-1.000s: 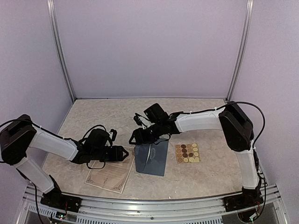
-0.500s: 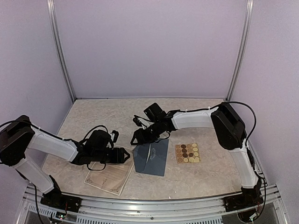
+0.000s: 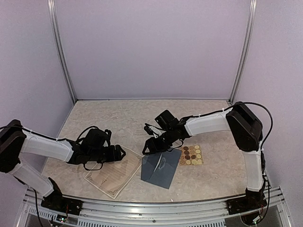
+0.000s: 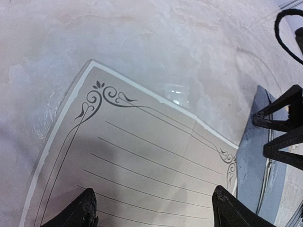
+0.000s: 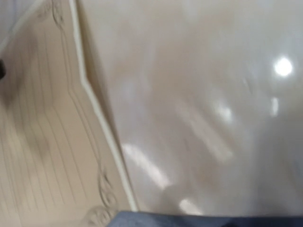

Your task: Place the letter into the envelope and seal it

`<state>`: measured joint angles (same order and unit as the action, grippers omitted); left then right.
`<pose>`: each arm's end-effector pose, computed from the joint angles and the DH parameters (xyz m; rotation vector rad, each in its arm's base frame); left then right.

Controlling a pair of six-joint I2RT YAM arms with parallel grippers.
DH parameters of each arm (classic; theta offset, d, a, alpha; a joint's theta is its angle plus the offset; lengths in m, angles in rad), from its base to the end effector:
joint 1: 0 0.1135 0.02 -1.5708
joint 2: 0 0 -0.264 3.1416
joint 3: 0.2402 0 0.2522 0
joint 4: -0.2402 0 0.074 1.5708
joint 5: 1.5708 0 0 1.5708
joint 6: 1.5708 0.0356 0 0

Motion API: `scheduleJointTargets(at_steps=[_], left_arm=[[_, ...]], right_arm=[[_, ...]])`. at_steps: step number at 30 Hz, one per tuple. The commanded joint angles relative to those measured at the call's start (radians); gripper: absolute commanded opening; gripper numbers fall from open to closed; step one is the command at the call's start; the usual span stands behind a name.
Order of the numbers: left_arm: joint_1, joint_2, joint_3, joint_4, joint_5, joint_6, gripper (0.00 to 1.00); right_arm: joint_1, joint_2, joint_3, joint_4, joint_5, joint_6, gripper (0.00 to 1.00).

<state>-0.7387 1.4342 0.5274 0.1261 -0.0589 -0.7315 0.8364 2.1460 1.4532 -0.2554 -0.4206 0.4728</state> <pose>0.1937 -0.1736 0.1420 -0.0212 2.4447 -0.6302 0.2925 0.3456 0.1382 -0.6769 2.6469 0.9955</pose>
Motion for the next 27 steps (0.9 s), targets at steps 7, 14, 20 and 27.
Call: scheduleJointTargets(at_steps=[7,14,20,27], left_arm=[[-0.028,0.209,0.054,0.159,0.103,0.108,0.79],[-0.087,0.306,0.143,0.177,0.122,0.167,0.78],[-0.103,0.228,0.173,0.1,0.02,0.163,0.79],[-0.092,0.065,0.113,-0.038,-0.03,0.091,0.8]], right_arm=[[-0.01,-0.197,-0.201,-0.024,0.043,0.069,0.59],[-0.049,-0.162,-0.141,-0.015,-0.011,0.048,0.59],[-0.077,-0.095,-0.086,0.014,-0.085,0.04,0.59],[-0.085,-0.006,-0.001,-0.017,-0.141,0.009,0.58]])
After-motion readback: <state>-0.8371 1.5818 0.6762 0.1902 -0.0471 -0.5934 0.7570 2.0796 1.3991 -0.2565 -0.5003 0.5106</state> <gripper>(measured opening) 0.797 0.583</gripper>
